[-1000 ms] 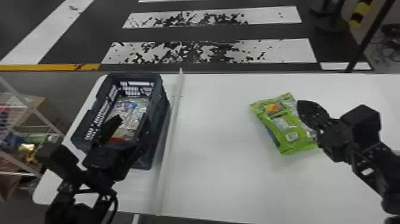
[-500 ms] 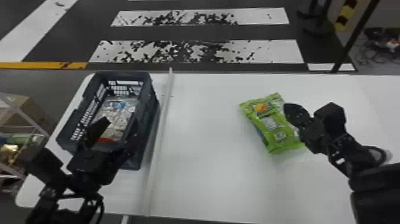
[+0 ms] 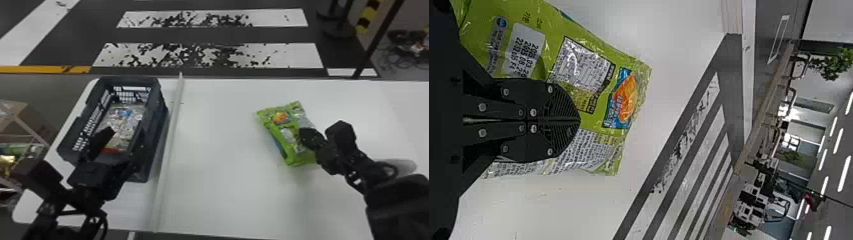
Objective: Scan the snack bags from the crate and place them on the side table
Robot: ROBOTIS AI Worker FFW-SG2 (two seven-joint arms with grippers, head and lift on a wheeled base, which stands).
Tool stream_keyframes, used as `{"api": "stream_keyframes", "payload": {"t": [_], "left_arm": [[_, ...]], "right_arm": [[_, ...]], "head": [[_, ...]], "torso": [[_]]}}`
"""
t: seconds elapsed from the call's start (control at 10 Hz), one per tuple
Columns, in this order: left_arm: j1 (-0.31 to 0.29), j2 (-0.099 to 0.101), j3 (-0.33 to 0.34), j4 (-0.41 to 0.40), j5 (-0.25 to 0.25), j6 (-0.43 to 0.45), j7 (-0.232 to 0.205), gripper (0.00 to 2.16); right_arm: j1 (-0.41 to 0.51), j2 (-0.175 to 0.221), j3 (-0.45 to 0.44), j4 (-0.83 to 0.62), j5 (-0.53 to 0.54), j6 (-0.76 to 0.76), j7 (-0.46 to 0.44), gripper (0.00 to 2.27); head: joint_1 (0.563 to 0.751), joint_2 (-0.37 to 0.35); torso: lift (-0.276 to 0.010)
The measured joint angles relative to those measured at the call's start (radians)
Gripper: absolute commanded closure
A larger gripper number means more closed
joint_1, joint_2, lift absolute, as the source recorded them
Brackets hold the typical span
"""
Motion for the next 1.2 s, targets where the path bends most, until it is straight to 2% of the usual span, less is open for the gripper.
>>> {"api": "stream_keyframes", "payload": {"t": [0.3, 0.7, 1.2], "left_arm": [[-0.001, 0.000, -0.006, 0.000, 0.000, 0.005, -0.001, 0.09], [-0.014, -0.001, -0.014, 0.010, 0.000, 0.005, -0.001, 0.09], [-0.013, 0.001, -0.015, 0.018, 0.001, 0.002, -0.004, 0.09]], "right_arm": [[0.041, -0.001, -0.003, -0.015, 0.001, 0.017, -0.019, 2.24], [0.197, 0.013, -0.003, -0.253, 0.004, 0.302, -0.122, 2.24], [0.286, 0.051, -0.011, -0.508, 0.008, 0.431, -0.154, 2.24]], "head": [[0.695, 0.049], [0.695, 0.013], [0.695, 0.023]], "torso": [[-0.094], [-0.094], [-0.094]]}}
